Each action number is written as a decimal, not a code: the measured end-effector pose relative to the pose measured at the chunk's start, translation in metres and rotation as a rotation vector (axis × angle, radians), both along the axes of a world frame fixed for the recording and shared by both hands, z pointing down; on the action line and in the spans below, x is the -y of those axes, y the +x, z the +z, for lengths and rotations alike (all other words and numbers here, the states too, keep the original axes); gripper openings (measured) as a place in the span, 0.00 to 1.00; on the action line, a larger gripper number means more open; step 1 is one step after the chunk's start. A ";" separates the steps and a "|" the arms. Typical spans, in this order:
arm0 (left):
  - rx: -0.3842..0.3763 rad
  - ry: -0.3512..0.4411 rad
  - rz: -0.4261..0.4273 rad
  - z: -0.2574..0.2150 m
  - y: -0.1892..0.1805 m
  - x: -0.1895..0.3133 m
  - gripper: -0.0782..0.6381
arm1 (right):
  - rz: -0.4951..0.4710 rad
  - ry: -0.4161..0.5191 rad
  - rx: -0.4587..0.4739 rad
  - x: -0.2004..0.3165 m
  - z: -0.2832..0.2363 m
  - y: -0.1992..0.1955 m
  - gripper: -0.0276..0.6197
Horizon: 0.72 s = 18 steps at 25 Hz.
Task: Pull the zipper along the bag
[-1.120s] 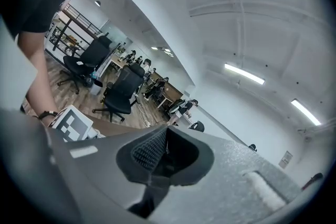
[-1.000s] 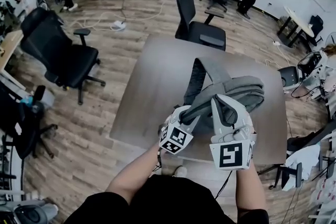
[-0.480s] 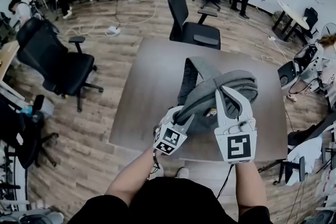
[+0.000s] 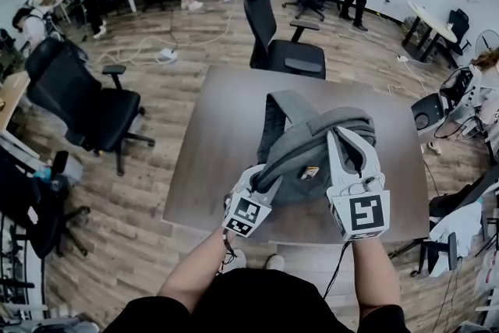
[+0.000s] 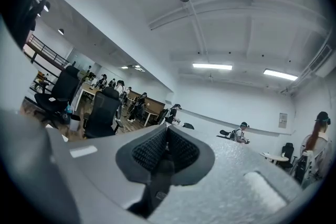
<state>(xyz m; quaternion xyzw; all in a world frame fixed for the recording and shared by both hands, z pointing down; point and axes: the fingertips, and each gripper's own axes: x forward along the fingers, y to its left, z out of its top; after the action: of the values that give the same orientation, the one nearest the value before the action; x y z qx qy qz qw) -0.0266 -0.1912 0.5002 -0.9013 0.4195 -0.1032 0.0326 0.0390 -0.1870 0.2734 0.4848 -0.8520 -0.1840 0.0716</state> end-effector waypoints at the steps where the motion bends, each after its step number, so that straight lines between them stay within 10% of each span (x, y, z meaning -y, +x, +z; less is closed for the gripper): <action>1: -0.001 0.000 0.002 0.000 0.000 0.000 0.29 | 0.001 -0.002 0.013 0.002 0.000 0.003 0.07; 18: -0.033 -0.010 0.006 0.002 -0.007 0.004 0.29 | 0.049 -0.098 0.265 0.032 0.003 0.058 0.08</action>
<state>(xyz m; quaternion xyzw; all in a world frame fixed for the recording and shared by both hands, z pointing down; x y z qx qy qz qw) -0.0334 -0.1951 0.5018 -0.9043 0.4168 -0.0903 0.0214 0.0968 -0.2191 0.2762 0.5215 -0.8499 -0.0746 -0.0136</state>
